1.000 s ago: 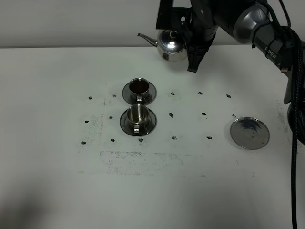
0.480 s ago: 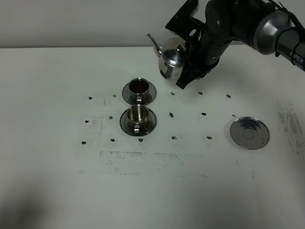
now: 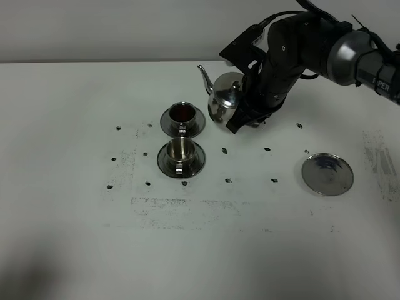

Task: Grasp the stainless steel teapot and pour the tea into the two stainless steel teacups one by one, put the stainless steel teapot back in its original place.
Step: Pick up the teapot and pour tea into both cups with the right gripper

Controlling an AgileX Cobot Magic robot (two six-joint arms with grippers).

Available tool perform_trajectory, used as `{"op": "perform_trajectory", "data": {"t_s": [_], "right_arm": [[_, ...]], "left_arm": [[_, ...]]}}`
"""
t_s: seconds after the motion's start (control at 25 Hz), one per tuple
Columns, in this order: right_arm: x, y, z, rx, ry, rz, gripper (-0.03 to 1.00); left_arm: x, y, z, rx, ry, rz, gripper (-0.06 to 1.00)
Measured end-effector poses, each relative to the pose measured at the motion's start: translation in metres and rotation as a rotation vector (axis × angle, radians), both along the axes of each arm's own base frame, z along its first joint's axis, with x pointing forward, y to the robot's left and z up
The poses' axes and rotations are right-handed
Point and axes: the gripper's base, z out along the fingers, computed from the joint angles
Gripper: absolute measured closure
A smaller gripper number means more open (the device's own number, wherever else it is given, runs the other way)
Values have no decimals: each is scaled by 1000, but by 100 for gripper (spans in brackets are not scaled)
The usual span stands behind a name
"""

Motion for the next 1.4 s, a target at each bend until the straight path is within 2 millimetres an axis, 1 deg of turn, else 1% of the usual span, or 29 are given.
{"op": "perform_trajectory", "data": {"t_s": [0.12, 0.24, 0.4, 0.52, 0.64, 0.72, 0.8, 0.88, 0.96, 1.08, 1.28, 1.4], "right_arm": [[2, 0, -12, -15, 21, 2, 77], [3, 0, -19, -25, 29, 4, 77], [4, 0, -24, -39, 22, 9, 77], [5, -1, -23, -51, 18, 14, 77], [2, -4, -11, -69, 6, 21, 77], [-1, -7, 5, -74, -15, 24, 77], [-9, -10, 18, -75, -41, 37, 77], [-23, -13, 29, -68, -84, 78, 77], [-36, -13, 33, -75, -129, 159, 77], [-50, -12, 32, -133, -170, 336, 77], [-58, -7, 26, -290, -209, 736, 77], [-57, -3, 25, -359, -256, 871, 77]], "left_arm": [[0, 0, 0, 0, 0, 0, 35], [0, 0, 0, 0, 0, 0, 35], [0, 0, 0, 0, 0, 0, 35], [0, 0, 0, 0, 0, 0, 35], [0, 0, 0, 0, 0, 0, 35], [0, 0, 0, 0, 0, 0, 35], [0, 0, 0, 0, 0, 0, 35], [0, 0, 0, 0, 0, 0, 35], [0, 0, 0, 0, 0, 0, 35], [0, 0, 0, 0, 0, 0, 35], [0, 0, 0, 0, 0, 0, 35], [0, 0, 0, 0, 0, 0, 35]]}}
